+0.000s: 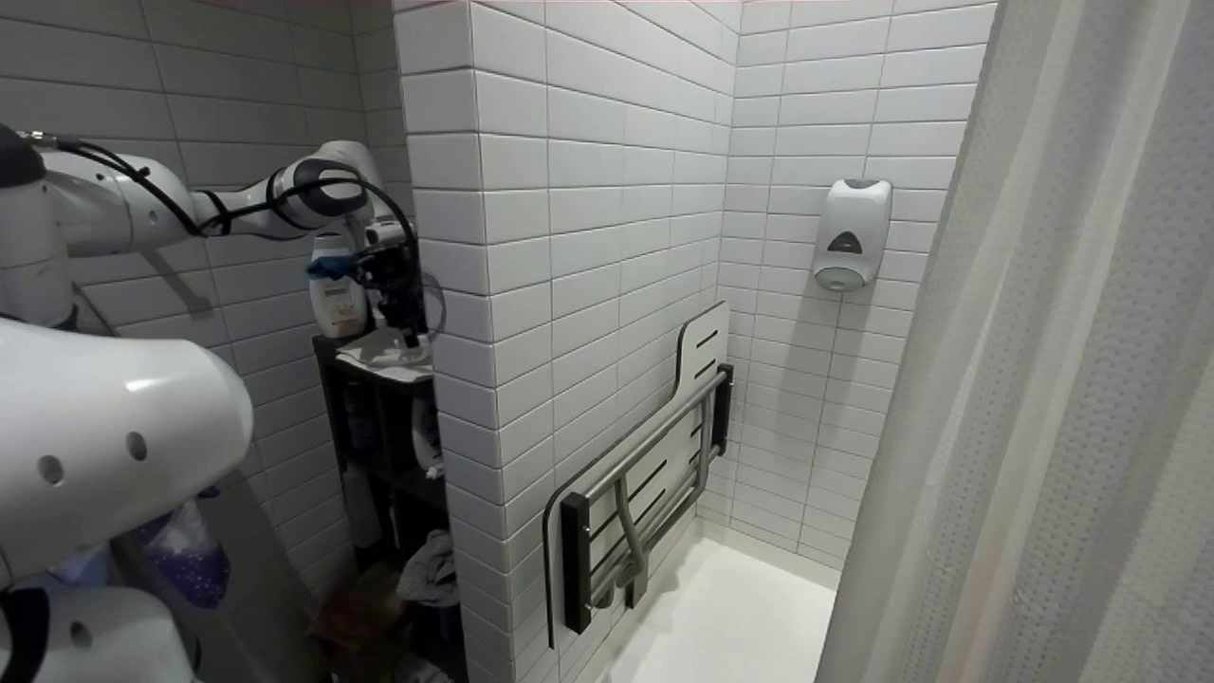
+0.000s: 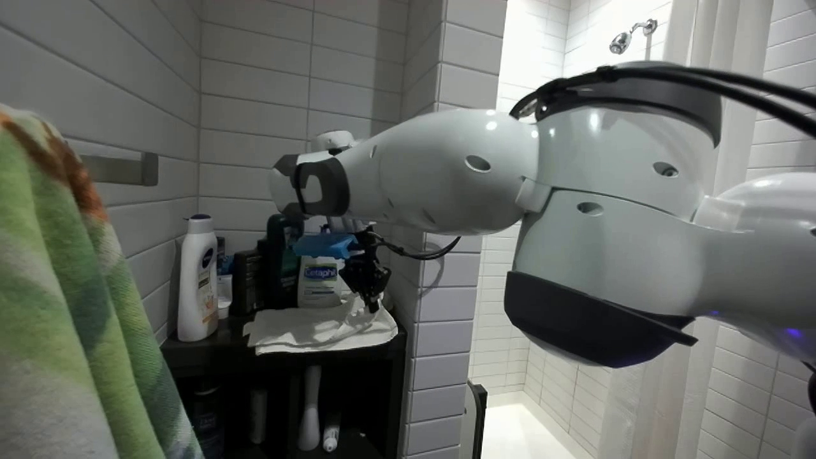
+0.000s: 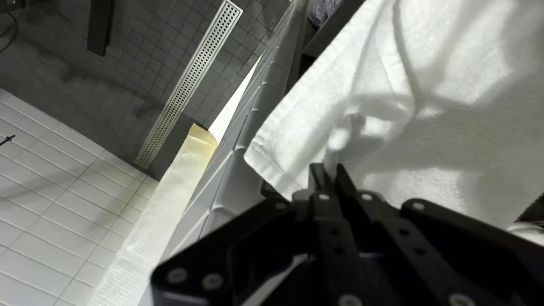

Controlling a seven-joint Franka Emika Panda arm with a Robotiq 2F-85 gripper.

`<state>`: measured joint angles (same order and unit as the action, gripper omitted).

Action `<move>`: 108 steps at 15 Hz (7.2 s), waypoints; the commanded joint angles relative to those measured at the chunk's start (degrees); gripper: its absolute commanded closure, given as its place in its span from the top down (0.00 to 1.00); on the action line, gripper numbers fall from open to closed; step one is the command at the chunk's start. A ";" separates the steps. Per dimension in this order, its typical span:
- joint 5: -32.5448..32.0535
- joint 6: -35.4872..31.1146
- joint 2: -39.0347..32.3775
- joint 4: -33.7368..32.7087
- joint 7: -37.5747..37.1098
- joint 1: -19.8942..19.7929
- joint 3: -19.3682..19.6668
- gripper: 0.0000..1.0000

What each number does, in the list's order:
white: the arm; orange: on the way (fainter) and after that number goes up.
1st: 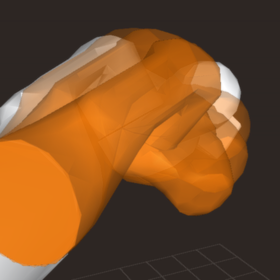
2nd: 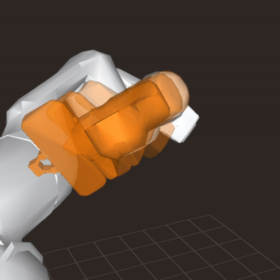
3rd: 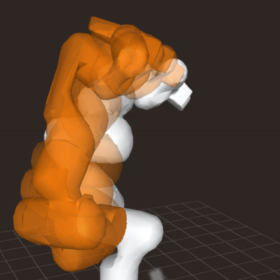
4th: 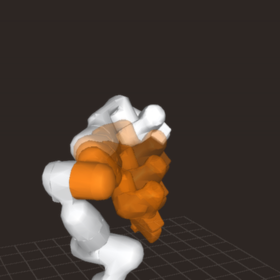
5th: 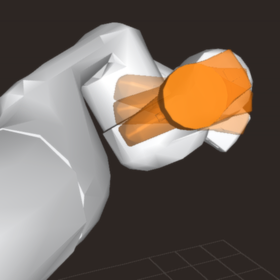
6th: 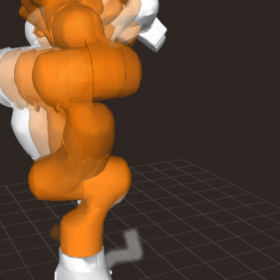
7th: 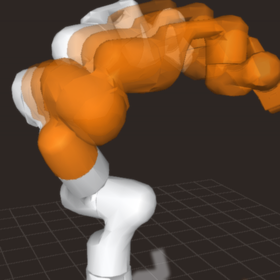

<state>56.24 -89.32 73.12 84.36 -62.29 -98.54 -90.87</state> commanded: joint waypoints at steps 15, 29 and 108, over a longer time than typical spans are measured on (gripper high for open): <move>-1.50 3.84 -0.36 2.06 2.54 2.00 0.72 0.81; -0.33 2.88 -2.11 1.88 4.40 2.64 2.65 1.00; -51.29 -27.58 -55.78 66.31 11.86 91.86 81.93 1.00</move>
<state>5.72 -116.96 17.48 150.72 -49.79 -9.07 -11.36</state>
